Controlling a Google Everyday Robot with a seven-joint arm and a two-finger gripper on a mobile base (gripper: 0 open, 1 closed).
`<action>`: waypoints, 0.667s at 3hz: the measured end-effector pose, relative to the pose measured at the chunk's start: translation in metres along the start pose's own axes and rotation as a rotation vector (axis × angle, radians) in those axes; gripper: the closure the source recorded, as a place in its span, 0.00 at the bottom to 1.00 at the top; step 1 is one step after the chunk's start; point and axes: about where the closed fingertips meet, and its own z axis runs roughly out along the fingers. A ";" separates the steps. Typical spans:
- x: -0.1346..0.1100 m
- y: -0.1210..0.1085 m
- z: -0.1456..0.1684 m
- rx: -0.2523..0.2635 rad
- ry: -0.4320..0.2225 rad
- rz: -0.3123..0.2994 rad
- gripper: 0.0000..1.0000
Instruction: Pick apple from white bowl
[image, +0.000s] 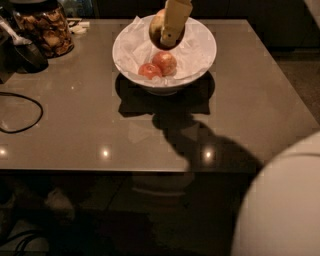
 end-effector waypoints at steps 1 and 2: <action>0.007 0.030 -0.026 0.007 -0.050 -0.054 1.00; 0.019 0.057 -0.038 0.003 -0.071 -0.087 1.00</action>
Offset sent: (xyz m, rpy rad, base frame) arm -0.1124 -0.0329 0.0054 0.0361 -0.0243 0.1430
